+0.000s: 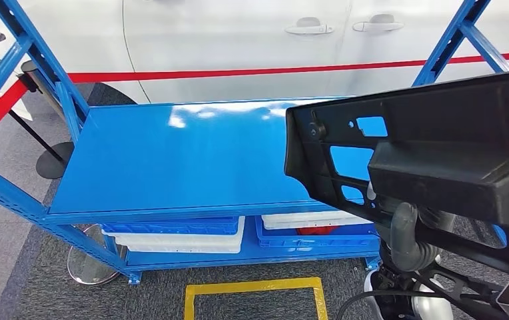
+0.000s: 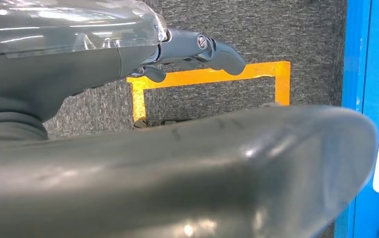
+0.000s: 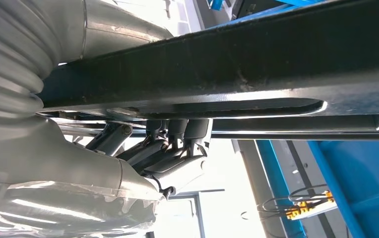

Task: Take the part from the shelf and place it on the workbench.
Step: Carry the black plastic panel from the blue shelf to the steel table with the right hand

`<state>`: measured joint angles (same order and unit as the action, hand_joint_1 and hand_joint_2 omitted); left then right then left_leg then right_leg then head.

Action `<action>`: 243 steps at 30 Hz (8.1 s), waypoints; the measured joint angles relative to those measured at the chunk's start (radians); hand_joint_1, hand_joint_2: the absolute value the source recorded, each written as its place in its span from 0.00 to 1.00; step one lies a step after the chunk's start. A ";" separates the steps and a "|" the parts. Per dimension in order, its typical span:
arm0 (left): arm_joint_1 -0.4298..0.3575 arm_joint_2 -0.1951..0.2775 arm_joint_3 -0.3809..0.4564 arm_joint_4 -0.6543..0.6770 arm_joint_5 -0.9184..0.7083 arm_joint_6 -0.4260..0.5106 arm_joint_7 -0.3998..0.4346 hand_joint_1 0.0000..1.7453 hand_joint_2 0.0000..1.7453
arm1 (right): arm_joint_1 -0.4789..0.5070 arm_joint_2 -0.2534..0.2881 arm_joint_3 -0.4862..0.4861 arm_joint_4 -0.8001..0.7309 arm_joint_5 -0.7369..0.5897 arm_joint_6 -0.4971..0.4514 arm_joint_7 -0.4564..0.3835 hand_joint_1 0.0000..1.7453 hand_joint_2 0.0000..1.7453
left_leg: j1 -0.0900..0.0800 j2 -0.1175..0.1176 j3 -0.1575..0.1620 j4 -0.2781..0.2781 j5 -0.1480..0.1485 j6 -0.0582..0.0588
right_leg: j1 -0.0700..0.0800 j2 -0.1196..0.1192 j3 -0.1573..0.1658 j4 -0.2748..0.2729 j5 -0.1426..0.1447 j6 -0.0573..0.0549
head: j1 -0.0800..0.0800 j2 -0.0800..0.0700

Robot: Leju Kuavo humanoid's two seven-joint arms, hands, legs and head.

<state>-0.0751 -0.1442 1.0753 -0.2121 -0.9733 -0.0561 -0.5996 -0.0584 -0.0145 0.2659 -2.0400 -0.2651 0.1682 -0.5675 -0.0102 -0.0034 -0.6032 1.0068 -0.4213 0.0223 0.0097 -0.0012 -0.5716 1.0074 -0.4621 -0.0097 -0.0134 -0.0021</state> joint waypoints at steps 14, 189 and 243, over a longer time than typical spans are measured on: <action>0.000 -0.002 0.002 0.000 -0.044 0.036 0.067 0.00 0.00 | -0.024 0.006 0.000 0.029 0.011 -0.006 0.017 1.00 1.00 | 0.000 0.003 0.005 -0.010 0.011 0.024 | -0.007 0.000 -0.007 0.031 -0.029 0.021 | 0.001 0.000; 0.018 0.000 -0.039 -0.010 -0.206 0.126 -0.018 0.00 0.00 | 0.173 0.122 -0.128 0.197 0.237 -0.400 -0.070 1.00 1.00 | 0.017 0.010 -0.096 0.278 -0.154 -0.057 | -0.030 -0.002 0.020 0.015 -0.022 -0.020 | -0.008 0.000; 0.031 0.014 0.017 -0.010 -0.193 0.132 0.077 0.00 0.00 | 0.360 0.185 -0.154 0.043 0.273 -0.476 -0.128 1.00 1.00 | 0.004 0.124 0.087 -0.008 -0.066 -0.033 | -0.023 -0.056 -0.009 0.029 -0.014 0.007 | -0.001 0.000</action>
<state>-0.0445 -0.1305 1.0919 -0.2220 -1.1661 0.0755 -0.5221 0.3019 0.1703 0.1114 -1.9971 0.0077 -0.3077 -0.6951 -0.0060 0.1211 -0.5164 0.9986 -0.4877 -0.0106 -0.0129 -0.0570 -0.5808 1.0368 -0.4759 -0.0030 -0.0148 -0.0023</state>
